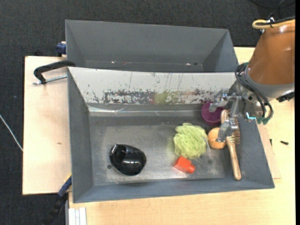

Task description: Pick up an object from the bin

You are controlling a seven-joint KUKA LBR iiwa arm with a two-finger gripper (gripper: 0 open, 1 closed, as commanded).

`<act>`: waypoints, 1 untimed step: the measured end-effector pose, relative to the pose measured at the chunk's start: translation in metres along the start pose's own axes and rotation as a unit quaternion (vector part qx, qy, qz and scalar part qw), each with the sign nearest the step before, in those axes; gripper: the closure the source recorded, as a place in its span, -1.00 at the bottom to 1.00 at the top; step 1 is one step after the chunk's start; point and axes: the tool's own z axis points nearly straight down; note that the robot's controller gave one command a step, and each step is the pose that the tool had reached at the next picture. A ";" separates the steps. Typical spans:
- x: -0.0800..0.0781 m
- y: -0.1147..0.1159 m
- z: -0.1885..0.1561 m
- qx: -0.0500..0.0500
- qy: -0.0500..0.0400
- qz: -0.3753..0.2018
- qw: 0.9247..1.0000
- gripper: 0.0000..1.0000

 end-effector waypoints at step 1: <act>-0.002 0.000 -0.005 0.001 -0.004 -0.001 1.000 -1.00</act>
Offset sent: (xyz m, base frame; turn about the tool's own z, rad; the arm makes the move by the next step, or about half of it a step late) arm 0.0018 0.0702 -0.1532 0.2413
